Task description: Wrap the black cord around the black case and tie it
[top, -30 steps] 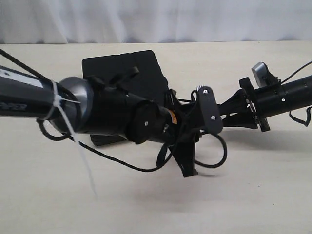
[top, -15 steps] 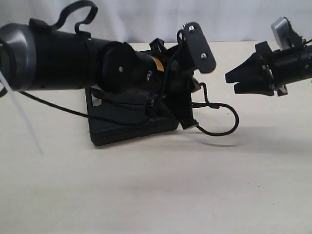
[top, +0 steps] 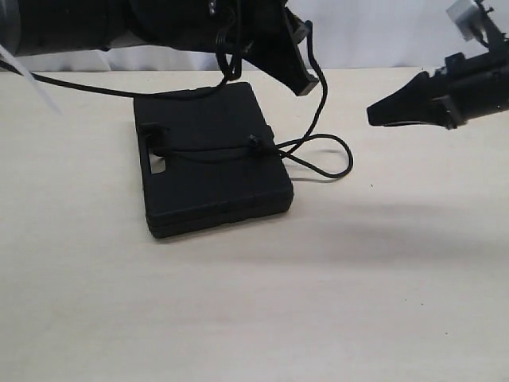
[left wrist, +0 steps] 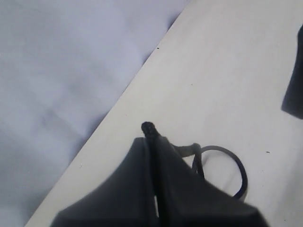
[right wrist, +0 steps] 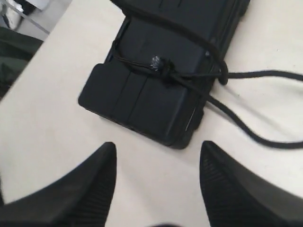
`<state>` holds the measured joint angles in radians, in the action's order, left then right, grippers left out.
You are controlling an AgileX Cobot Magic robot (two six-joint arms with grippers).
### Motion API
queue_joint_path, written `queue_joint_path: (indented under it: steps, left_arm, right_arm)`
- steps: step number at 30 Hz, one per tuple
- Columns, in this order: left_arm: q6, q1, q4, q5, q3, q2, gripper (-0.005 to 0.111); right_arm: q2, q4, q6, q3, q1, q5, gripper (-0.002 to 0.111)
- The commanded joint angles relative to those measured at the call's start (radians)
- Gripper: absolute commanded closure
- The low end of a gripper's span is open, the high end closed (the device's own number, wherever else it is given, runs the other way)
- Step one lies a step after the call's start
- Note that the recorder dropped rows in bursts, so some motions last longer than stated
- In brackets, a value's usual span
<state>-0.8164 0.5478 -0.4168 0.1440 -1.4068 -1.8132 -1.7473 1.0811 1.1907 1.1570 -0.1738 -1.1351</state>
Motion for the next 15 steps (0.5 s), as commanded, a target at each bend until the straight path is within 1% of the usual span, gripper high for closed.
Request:
queue_joint_path:
  steps: [1, 4, 6, 8, 11, 15]
  left_arm:
    - [0.007, -0.001, -0.013, -0.005, -0.004, 0.003, 0.107]
    - [0.007, -0.001, -0.013, -0.005, -0.004, 0.003, 0.107]
    - [0.005, -0.001, -0.011, -0.005, -0.004, 0.003, 0.107]
    - [0.003, -0.001, -0.011, -0.007, -0.004, 0.003, 0.107]
    - [0.003, -0.001, -0.011, -0.009, -0.004, 0.003, 0.107]
    - [0.003, -0.001, -0.011, -0.009, -0.004, 0.003, 0.107]
  right_arm:
    - [0.001, 0.002, 0.191, -0.005, 0.129, 0.270, 0.057]
    - [-0.003, 0.002, 0.250, -0.005, 0.208, 0.490, 0.057]
    - [-0.012, 0.002, 0.283, -0.005, 0.252, 0.578, 0.057]
    - [-0.030, 0.002, 0.335, -0.005, 0.290, 0.630, 0.057]
    - [-0.050, 0.004, 0.346, -0.005, 0.329, 0.718, 0.057]
    - [-0.067, 0.062, 0.346, -0.005, 0.350, 0.825, 0.057]
